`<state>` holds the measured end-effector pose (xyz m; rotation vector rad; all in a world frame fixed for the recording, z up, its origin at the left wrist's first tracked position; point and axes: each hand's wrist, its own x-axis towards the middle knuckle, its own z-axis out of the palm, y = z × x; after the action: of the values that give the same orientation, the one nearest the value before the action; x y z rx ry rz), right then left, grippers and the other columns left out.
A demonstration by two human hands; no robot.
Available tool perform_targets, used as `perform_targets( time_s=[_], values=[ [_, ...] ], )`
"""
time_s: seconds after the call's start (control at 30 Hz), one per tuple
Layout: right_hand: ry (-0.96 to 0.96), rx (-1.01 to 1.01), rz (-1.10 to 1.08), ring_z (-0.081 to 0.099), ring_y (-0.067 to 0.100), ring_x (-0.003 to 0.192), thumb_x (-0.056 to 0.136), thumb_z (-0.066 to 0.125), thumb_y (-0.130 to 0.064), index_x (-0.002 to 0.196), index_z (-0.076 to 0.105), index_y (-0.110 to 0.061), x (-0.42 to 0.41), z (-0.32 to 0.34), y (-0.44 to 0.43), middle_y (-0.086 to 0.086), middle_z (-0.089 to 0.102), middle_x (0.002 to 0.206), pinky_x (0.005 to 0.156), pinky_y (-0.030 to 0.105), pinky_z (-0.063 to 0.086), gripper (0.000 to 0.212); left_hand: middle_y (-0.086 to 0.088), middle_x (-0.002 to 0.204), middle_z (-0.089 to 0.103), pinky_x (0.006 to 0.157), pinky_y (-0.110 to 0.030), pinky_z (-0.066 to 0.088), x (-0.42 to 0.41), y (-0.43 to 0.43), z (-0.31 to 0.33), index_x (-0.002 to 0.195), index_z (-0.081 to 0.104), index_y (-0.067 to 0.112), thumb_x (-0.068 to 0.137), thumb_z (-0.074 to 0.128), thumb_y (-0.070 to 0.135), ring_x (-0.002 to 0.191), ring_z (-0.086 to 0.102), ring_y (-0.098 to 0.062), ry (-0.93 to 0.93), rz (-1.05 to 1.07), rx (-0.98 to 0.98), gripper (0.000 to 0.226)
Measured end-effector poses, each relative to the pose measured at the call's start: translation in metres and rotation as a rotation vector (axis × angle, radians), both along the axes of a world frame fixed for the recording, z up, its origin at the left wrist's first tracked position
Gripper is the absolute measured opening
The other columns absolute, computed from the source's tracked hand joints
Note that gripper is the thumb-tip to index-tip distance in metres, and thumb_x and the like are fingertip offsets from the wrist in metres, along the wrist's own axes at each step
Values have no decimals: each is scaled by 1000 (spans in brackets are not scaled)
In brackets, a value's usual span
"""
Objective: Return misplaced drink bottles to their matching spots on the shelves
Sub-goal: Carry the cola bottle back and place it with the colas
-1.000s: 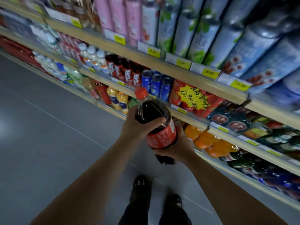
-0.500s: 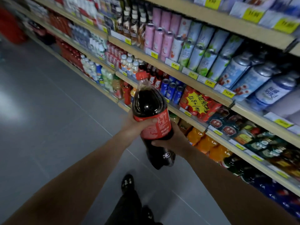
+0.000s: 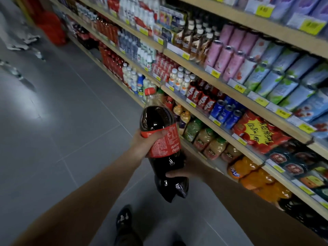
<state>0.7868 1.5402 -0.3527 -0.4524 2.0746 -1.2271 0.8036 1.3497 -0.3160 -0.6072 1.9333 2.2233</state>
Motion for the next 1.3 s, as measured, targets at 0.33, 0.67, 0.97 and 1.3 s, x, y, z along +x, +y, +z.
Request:
perform_targets(
  time_s=[0.33,0.67,0.97,1.3],
  values=[
    [-91,11,-35,62,-1,102,44,89,-42,94,57,-66,-77,-21,-171,-21,69,106,92,32,46,64,22,76,72,43,-16,50,-82,-169,-9,93,60,37,34,81,58,66,69,0,2,-17,-38,66],
    [-154,-25,29,61,-10,94,41,91,-42,100,56,-61,-235,-42,-269,-25,67,103,73,11,49,71,23,76,72,42,-15,49,-220,-270,-31,77,66,54,72,79,29,64,68,3,4,61,-33,29],
    [-186,-64,151,62,-12,89,46,92,-33,97,62,-48,-407,-33,-394,-26,69,96,67,6,47,62,6,95,70,44,-22,52,-362,-386,-20,108,54,31,60,83,38,79,69,-10,-54,251,-22,56],
    [-155,-86,244,69,15,97,53,91,-16,101,71,-23,-573,-55,-597,-1,75,96,81,28,52,53,2,100,68,45,-22,52,-516,-583,-52,112,53,29,73,77,34,79,68,-12,-93,325,11,47]
  ],
)
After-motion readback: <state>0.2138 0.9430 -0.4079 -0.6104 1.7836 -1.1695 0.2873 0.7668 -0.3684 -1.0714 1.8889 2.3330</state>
